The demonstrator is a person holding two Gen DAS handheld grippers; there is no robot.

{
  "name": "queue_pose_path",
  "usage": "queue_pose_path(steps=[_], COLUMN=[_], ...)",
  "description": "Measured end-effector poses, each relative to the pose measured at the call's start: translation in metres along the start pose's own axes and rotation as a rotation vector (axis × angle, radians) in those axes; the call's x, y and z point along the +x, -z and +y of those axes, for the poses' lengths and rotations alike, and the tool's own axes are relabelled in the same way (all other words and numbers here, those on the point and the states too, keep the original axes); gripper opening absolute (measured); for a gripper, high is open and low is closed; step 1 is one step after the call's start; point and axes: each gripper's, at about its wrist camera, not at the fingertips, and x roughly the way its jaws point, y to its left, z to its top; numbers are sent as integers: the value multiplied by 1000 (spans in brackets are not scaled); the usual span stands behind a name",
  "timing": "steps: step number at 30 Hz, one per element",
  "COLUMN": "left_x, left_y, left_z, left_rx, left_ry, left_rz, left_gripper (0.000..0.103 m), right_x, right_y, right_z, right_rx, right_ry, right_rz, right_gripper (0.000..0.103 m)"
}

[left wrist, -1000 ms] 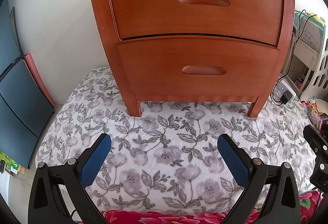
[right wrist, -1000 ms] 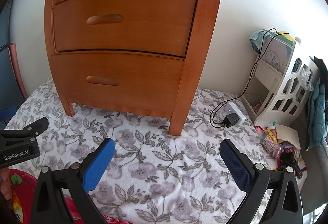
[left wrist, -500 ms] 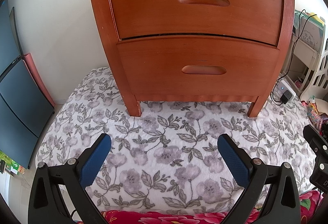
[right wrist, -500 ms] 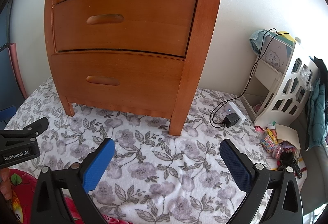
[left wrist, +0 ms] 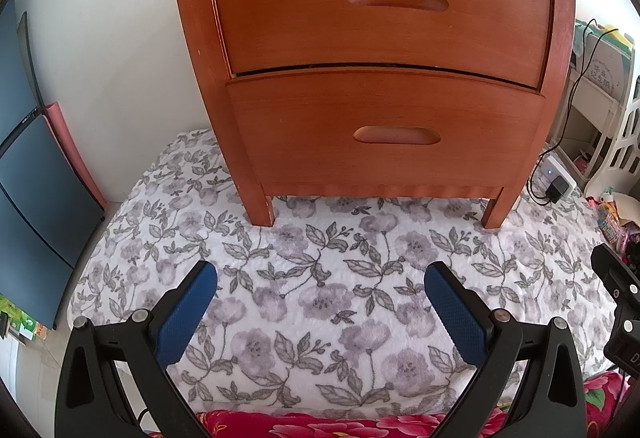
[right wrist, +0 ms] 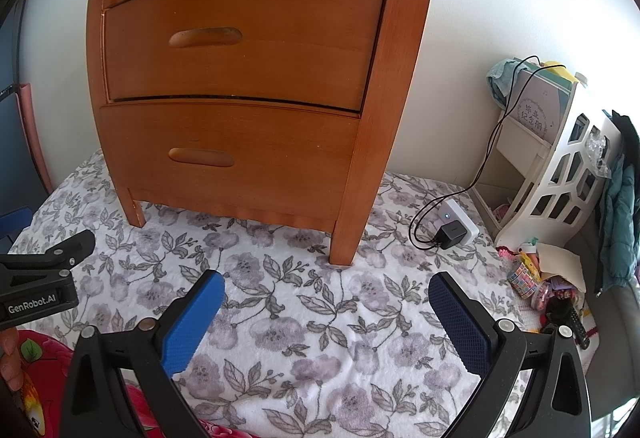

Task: Take underwear out of drawer
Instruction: 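Move the left tool to the lower drawer handle and grip its edge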

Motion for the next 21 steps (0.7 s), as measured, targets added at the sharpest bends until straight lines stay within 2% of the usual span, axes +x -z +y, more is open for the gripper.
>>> queue_pose_path(steps=[3,10,14,17,21], left_x=[1,7,9,17,31], left_y=[-1,-24,-53,-76,-108], left_z=[2,15,11,5,-1], left_rx=[-14,-64,1,73,146], left_ry=[35,200,265,252,275], left_rz=[16,20,-18,-12,-5], left_gripper=[103,103,103,103,103], right_x=[-1,-6,-1,4,19], right_y=[0,1,0,0,-1], right_z=[0,-12,-19,-23,-28], right_rx=[3,57,81,100,112], right_ry=[-2,-23,-55,-82,-103], right_rz=[-4,-12,8,48,114], right_gripper=[103,103,103,103,103])
